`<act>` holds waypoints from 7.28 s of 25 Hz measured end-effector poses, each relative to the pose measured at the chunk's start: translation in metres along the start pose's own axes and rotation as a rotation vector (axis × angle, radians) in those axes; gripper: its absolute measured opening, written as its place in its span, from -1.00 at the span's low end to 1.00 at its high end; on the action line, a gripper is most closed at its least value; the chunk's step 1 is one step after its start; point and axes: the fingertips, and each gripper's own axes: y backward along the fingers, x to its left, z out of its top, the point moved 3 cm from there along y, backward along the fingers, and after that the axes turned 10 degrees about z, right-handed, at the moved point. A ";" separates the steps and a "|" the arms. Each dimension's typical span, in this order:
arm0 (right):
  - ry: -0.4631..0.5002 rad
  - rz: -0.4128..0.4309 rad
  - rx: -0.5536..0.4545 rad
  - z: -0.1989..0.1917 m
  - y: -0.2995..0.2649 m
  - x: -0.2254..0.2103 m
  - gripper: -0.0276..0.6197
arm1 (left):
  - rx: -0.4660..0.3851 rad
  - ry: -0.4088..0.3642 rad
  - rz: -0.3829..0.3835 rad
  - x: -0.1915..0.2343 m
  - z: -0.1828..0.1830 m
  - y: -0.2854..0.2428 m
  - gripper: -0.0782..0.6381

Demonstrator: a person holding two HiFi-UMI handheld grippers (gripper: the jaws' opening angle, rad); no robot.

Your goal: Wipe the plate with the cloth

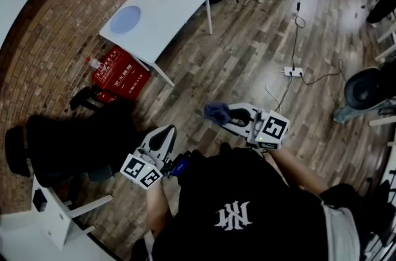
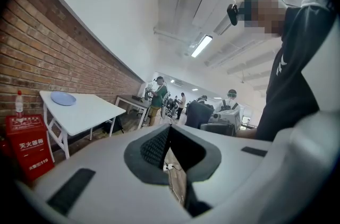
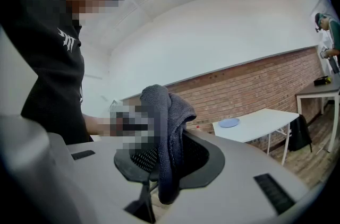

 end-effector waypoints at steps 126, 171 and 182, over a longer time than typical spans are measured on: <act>-0.017 0.657 0.322 0.097 -0.490 -0.747 -0.64 | -0.017 0.436 0.854 0.688 0.124 -0.323 -0.77; 0.033 0.635 0.653 -0.074 -0.702 -0.719 -0.64 | 0.226 0.778 0.999 0.780 0.006 -0.326 -0.54; 0.100 0.629 0.752 -0.119 -0.709 -0.695 -0.64 | 0.228 0.772 1.026 0.778 0.005 -0.330 -0.52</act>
